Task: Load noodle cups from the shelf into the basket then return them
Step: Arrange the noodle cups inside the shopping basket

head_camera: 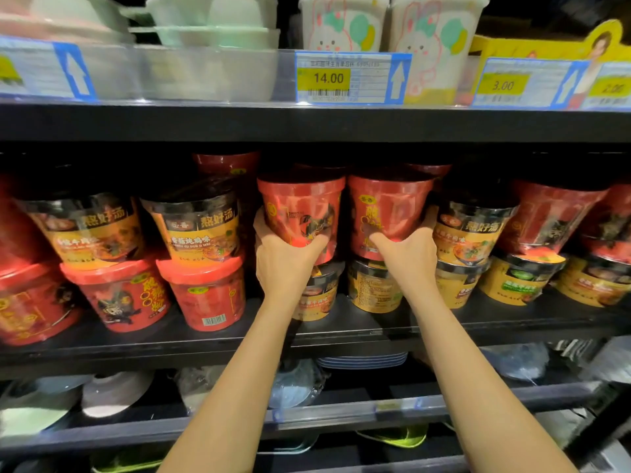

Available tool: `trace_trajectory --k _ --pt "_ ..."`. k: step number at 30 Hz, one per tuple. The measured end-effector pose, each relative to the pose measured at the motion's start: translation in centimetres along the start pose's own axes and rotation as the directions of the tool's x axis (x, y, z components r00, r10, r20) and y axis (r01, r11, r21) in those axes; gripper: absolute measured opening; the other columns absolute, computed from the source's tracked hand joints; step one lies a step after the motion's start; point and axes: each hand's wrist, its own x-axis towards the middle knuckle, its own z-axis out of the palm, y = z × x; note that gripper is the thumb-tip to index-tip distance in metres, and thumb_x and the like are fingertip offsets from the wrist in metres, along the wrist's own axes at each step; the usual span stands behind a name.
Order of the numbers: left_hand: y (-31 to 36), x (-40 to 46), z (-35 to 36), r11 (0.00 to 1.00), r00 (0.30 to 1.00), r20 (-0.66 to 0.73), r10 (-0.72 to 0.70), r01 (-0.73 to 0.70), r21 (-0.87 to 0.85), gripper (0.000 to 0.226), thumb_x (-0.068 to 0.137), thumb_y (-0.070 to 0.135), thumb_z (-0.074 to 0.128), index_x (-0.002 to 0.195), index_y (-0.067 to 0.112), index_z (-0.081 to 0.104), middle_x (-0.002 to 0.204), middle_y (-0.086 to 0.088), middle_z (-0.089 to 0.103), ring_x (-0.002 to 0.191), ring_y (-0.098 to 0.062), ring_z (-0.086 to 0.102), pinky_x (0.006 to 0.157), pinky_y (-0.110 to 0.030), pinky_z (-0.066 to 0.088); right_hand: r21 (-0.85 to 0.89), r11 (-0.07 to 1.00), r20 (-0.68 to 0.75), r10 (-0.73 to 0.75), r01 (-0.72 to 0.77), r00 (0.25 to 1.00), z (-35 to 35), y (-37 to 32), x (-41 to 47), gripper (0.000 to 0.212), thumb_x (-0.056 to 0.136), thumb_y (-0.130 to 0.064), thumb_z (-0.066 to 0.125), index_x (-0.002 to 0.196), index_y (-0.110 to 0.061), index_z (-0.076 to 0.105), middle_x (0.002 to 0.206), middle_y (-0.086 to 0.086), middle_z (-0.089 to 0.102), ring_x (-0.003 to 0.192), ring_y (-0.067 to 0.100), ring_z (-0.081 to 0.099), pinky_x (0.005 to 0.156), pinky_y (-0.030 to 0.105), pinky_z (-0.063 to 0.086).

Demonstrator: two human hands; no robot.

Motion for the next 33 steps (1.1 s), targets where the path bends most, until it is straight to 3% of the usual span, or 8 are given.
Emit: trace_trajectory --k 6,10,14,18,21,24,29,33 --pt "0.2 -1.5 -0.5 0.99 1.0 -0.016 0.022 -0.024 -0.139 0.102 0.061 0.054 0.077 0.138 0.015 0.024 0.129 -0.009 0.048 0.118 -0.028 0.047 0.096 -0.041 0.042 0.269 0.963 0.044 -0.008 -0.004 0.999 -2.3 0.0 -1.0 0.061 0.074 -0.048 0.071 0.113 -0.013 0.039 0.112 0.002 0.05 0.101 0.02 0.051 0.082 0.035 0.043" --pt "-0.1 -3.8 -1.8 0.965 0.997 -0.034 0.067 -0.074 -0.253 0.107 0.052 0.059 0.072 0.141 0.026 0.02 0.135 -0.001 0.046 0.121 -0.019 0.048 0.099 -0.036 0.04 0.491 0.87 0.124 -0.019 -0.045 0.992 -4.4 0.6 -2.3 0.071 0.074 -0.05 0.071 0.13 -0.019 0.04 0.122 -0.001 0.056 0.109 0.016 0.057 0.086 0.031 0.047" --pt "-0.5 -7.2 -3.6 0.935 0.997 -0.049 0.062 -0.075 -0.347 0.112 0.048 0.057 0.072 0.142 0.024 0.02 0.135 0.004 0.043 0.121 -0.012 0.045 0.102 -0.03 0.036 0.643 0.756 0.242 -0.048 -0.123 0.969 -7.0 1.1 -5.0 0.066 0.068 -0.054 0.065 0.124 -0.026 0.046 0.116 -0.005 0.063 0.106 0.013 0.062 0.09 0.035 0.049" --pt "-1.3 -11.6 -5.8 0.918 0.997 -0.076 0.016 -0.045 -0.395 0.11 0.054 0.047 0.078 0.143 0.022 0.018 0.139 0.002 0.041 0.123 -0.011 0.044 0.099 -0.026 0.035 0.741 0.638 0.362 -0.117 -0.21 0.925 -9.2 1.7 -8.4 0.057 0.063 -0.044 0.076 0.112 -0.029 0.051 0.108 -0.006 0.067 0.093 0.006 0.066 0.076 0.024 0.055" --pt "-2.3 -15.4 -7.9 0.906 0.993 -0.099 -0.066 0.018 -0.423 0.107 0.056 0.045 0.073 0.144 0.022 0.016 0.14 -0.002 0.041 0.123 -0.015 0.045 0.102 -0.034 0.04 0.76 0.577 0.447 -0.129 -0.3 0.885 -10.0 2.5 -11.5 0.065 0.065 -0.044 0.075 0.12 -0.024 0.048 0.109 -0.005 0.066 0.088 0.004 0.068 0.071 0.023 0.057" --pt "-3.8 -19.6 -10.5 0.918 0.981 -0.158 -0.115 0.044 -0.395 0.103 0.062 0.038 0.077 0.143 0.02 0.017 0.14 -0.005 0.042 0.119 -0.014 0.046 0.093 -0.021 0.037 0.74 0.546 0.539 -0.133 -0.392 0.832 -10.0 3.4 -15.0 0.067 0.059 -0.049 0.074 0.117 -0.027 0.051 0.11 -0.004 0.067 0.086 0.003 0.068 0.07 0.021 0.057" --pt "-6.7 -25.4 -15.3 0.912 0.933 -0.268 -0.239 0.12 -0.392 0.11 0.05 0.051 0.07 0.142 0.017 0.021 0.131 -0.001 0.047 0.112 -0.013 0.051 0.098 -0.028 0.036 0.66 0.511 0.685 -0.109 -0.551 0.72 -8.1 5.0 -21.0 0.105 0.021 -0.064 0.087 0.114 -0.027 0.054 0.098 -0.009 0.073 0.085 0.006 0.069 0.065 0.021 0.056" --pt "-9.4 -29.9 -18.9 0.889 0.869 -0.361 -0.339 0.17 -0.425 0.08 0.068 0.023 0.078 0.132 0.021 0.031 0.122 0.001 0.053 0.096 -0.001 0.055 0.089 -0.023 0.038 0.549 0.494 0.799 -0.074 -0.674 0.597 -6.0 7.1 -26.0 0.079 0.057 -0.043 0.076 0.129 -0.023 0.049 0.091 -0.01 0.074 0.079 0.004 0.07 0.061 0.018 0.055"
